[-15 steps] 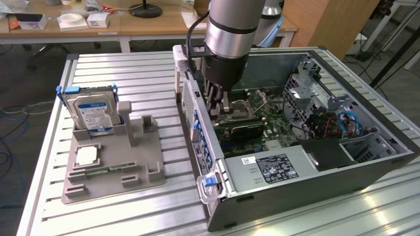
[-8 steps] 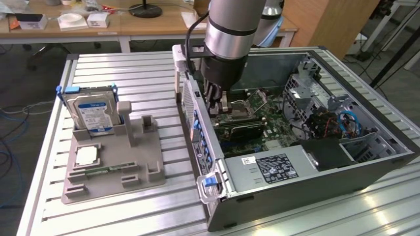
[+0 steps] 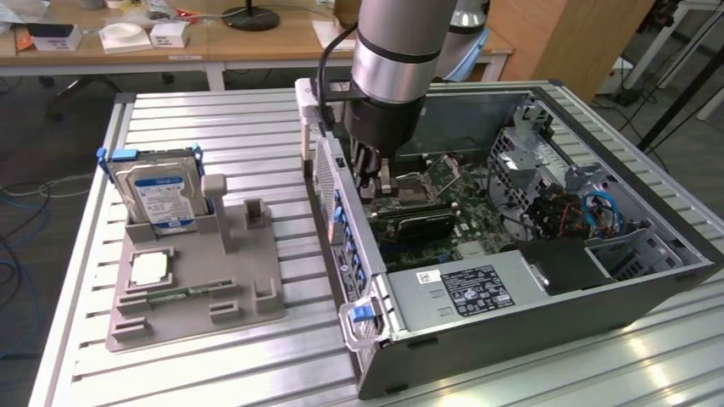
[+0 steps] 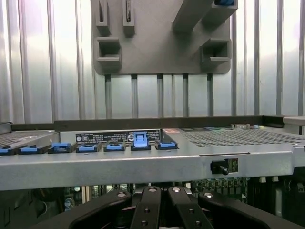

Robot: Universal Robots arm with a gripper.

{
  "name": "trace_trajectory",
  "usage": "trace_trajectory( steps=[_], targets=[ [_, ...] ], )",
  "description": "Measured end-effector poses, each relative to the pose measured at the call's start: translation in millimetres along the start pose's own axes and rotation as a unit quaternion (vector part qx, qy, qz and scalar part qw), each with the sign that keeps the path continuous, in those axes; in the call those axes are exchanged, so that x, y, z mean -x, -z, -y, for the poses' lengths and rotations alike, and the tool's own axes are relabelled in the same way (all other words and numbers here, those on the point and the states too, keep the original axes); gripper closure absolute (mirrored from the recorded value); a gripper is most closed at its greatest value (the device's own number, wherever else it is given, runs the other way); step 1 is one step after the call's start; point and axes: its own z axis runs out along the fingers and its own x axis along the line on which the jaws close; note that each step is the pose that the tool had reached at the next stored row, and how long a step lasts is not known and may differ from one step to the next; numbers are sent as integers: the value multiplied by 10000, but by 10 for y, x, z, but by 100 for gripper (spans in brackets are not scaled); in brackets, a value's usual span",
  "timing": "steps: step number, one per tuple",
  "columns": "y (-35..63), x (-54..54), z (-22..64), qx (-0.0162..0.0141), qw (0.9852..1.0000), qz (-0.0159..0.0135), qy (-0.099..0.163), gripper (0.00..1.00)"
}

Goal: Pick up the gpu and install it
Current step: 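Press down on the gpu until it lock into place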

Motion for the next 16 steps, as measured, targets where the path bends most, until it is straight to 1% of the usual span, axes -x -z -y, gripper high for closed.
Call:
trace_trajectory(
  steps=[8,16],
  targets=[
    [-28,-2,-1,1,10000,-2,0,89],
    [-36,-6,-3,-1,10000,1,0,89]
  ],
)
